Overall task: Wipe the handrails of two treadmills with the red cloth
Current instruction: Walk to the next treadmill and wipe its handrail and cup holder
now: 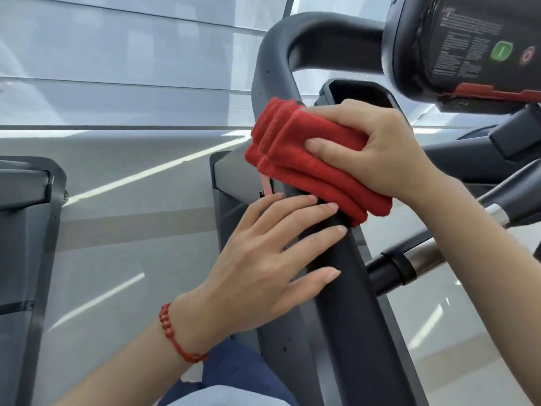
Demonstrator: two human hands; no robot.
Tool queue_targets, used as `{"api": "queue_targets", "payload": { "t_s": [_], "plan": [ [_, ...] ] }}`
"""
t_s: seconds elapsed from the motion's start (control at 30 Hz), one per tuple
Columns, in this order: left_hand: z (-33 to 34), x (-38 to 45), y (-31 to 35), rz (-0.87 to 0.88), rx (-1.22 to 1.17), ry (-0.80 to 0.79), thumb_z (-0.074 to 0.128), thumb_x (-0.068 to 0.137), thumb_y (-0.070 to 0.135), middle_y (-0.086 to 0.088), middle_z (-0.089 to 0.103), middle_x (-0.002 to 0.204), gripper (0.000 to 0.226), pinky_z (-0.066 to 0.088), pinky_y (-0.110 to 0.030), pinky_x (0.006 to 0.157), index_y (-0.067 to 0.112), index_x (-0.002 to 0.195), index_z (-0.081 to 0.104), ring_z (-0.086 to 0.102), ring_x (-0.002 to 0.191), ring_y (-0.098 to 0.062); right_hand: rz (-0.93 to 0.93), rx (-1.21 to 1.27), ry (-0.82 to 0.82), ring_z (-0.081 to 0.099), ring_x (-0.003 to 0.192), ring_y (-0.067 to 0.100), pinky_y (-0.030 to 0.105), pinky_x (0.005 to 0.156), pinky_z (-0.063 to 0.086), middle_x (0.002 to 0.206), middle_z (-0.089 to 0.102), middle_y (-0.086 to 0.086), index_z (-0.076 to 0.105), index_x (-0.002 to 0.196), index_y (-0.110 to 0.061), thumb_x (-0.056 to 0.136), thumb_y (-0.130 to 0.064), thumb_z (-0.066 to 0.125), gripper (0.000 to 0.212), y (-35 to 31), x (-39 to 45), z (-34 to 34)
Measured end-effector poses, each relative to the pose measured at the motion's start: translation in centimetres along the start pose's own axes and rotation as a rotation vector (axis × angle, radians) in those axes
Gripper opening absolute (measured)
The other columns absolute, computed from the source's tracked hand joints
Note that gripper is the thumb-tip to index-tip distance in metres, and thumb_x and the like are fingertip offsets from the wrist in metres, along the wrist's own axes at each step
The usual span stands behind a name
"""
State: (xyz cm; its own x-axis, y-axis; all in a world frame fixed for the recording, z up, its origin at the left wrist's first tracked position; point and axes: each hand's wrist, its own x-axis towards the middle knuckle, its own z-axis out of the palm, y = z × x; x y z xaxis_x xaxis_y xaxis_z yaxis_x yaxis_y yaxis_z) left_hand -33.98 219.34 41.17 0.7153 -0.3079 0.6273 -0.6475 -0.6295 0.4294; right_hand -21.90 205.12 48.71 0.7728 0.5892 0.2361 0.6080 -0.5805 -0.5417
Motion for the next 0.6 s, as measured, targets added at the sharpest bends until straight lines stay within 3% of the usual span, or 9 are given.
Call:
{"api": "queue_targets", "payload": {
  "t_s": [0.1,0.27,0.37,0.5,0.6],
  "plan": [
    [-0.1,0.3,-0.2,0.017,-0.018,-0.016,0.043,0.095,0.035,-0.007,0.062,0.121,0.038,0.042,-0.047,0.095,0.010,0.108,0.068,0.056,0.112,-0.025,0.001,0.025,-0.039,0.053,0.073,0.002,0.012,0.072,0.037,0.081,0.056,-0.011,0.061,0.117,-0.026,0.080,-0.034,0.064,0.037,0.1,-0.3,-0.5],
    [-0.2,0.8,-1.1,-0.013,-0.030,-0.006,0.041,0.096,0.035,-0.008,0.061,0.120,0.039,0.041,-0.046,0.097,0.010,0.108,0.068,0.053,0.117,-0.022,0.042,-0.011,0.111,0.057,0.081,0.009,0.019,0.079,0.042,0.089,0.063,0.000,0.058,0.119,-0.031,0.084,-0.034,0.062,0.036,0.8,-0.8,-1.8],
    [0.0,1.4,-2.1,-0.059,-0.020,0.000,0.045,0.094,0.033,-0.009,0.059,0.124,0.036,0.041,-0.048,0.097,0.009,0.110,0.066,0.049,0.120,-0.023,0.154,-0.090,0.218,0.055,0.082,-0.001,0.013,0.082,0.039,0.090,0.059,-0.017,0.058,0.118,-0.036,0.084,-0.036,0.060,0.034,2.2,-0.9,-2.8],
    [0.6,1.9,-2.9,-0.081,-0.006,-0.022,0.049,0.092,0.031,-0.010,0.054,0.130,0.035,0.041,-0.051,0.096,0.009,0.116,0.062,0.045,0.125,-0.025,0.269,-0.207,0.220,0.058,0.092,0.016,0.029,0.090,0.042,0.099,0.065,0.005,0.059,0.119,-0.035,0.085,-0.039,0.057,0.034,3.2,-0.8,-2.3],
    [0.9,1.9,-3.0,-0.086,-0.023,-0.031,0.047,0.093,0.030,-0.010,0.050,0.134,0.036,0.040,-0.052,0.097,0.009,0.120,0.060,0.040,0.129,-0.025,0.277,-0.239,0.226,0.058,0.095,0.020,0.033,0.091,0.042,0.103,0.065,0.008,0.059,0.119,-0.034,0.085,-0.043,0.053,0.036,3.2,0.1,-1.8]
  ]
}}
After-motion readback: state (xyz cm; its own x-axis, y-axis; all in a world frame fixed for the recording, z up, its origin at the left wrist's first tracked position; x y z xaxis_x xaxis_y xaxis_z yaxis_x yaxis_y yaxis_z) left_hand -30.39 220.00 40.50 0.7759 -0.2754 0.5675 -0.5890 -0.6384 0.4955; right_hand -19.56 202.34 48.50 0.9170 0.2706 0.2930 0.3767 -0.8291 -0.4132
